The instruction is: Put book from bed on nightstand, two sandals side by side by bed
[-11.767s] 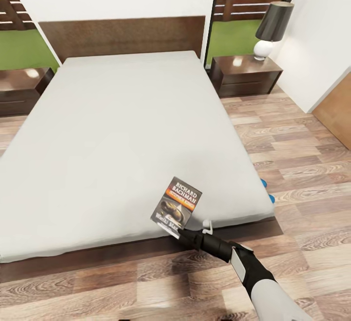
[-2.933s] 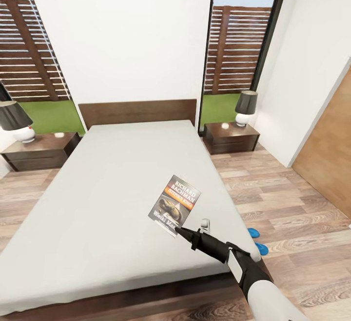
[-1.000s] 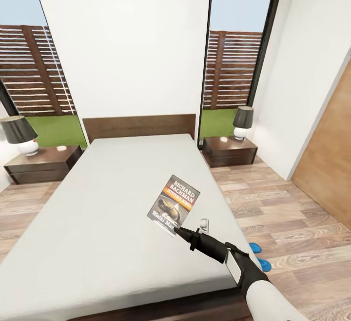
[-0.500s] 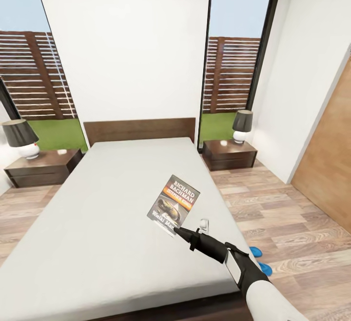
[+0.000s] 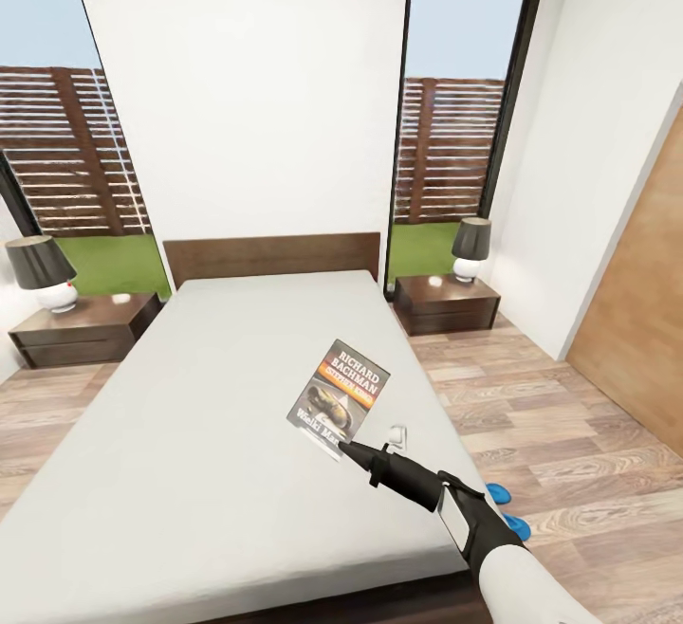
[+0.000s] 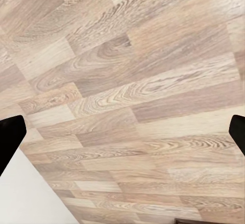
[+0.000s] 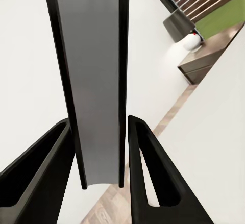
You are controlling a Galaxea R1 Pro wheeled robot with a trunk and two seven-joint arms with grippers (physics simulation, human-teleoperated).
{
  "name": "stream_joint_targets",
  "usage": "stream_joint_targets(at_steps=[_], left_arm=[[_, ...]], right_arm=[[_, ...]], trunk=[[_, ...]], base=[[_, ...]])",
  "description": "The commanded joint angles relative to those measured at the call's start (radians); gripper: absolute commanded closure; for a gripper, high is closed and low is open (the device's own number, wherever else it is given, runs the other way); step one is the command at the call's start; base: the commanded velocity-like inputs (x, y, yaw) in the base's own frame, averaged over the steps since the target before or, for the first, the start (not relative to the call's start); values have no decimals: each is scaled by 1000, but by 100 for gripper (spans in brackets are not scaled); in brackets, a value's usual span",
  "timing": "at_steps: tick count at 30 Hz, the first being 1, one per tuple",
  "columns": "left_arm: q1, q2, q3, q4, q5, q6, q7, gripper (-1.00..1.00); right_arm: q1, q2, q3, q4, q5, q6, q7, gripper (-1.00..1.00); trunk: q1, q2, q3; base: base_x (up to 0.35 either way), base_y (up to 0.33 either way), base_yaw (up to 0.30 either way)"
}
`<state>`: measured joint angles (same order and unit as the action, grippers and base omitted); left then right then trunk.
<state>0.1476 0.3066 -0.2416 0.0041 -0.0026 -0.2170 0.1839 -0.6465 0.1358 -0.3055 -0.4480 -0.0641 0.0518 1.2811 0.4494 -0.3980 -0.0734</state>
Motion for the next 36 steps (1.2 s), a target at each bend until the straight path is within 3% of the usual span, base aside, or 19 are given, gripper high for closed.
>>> stream_joint_targets(at_steps=[1,30,36], left_arm=[[0,0,-7,0,0,-3,5,-100],[0,-12,-7,0,1,-4,5,-100],[0,-12,-7,0,1,-4,5,-100]], right_arm=[[-1,1,-5,0,1,6,4,100],[-1,3,-6,0,-2,8,3,100],[-1,4,-6,1,-3,10,-51,100]], trunk=[[1,-2,-2],[1,-2,-1],[1,-2,-1]], base=[[0,0,0],[0,0,0],[0,0,0]])
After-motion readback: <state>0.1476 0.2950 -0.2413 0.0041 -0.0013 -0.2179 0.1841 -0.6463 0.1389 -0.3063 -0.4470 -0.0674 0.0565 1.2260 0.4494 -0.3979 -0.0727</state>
